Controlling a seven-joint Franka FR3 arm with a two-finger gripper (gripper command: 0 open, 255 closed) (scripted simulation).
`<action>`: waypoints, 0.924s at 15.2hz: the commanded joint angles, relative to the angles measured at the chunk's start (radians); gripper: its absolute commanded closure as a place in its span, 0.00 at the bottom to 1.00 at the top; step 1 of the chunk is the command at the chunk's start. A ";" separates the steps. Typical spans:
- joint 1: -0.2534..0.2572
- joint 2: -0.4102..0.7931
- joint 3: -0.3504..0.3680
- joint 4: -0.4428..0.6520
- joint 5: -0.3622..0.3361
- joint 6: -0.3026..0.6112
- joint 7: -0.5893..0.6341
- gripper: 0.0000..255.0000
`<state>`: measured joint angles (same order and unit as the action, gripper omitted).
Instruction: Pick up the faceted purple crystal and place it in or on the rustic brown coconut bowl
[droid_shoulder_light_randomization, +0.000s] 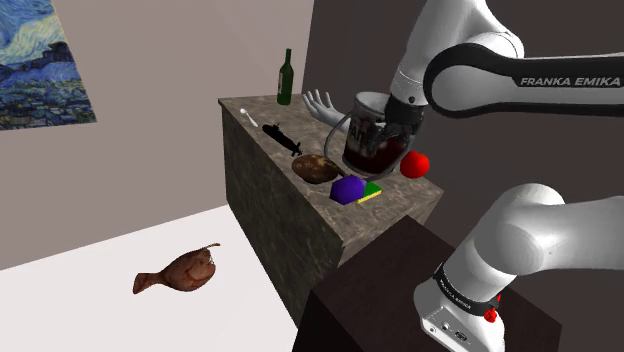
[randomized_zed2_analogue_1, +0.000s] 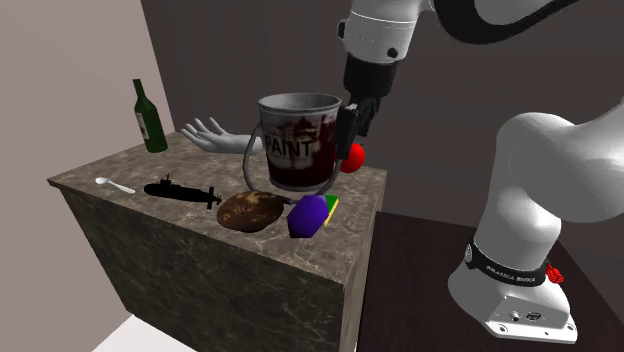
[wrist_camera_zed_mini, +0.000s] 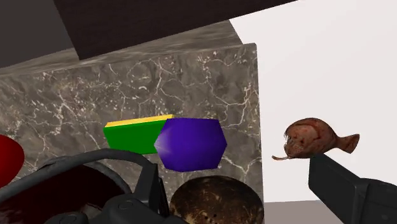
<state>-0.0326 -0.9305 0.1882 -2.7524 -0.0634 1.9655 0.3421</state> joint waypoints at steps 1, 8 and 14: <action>-0.009 0.002 0.056 -0.067 0.012 0.105 0.097 0.00; -0.135 0.186 0.321 -0.195 -0.007 0.519 0.476 0.00; -0.591 0.410 0.798 -0.155 -0.207 0.848 0.943 0.00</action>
<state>-0.5151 -0.5556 0.8791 -2.9269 -0.2235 2.7611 1.1843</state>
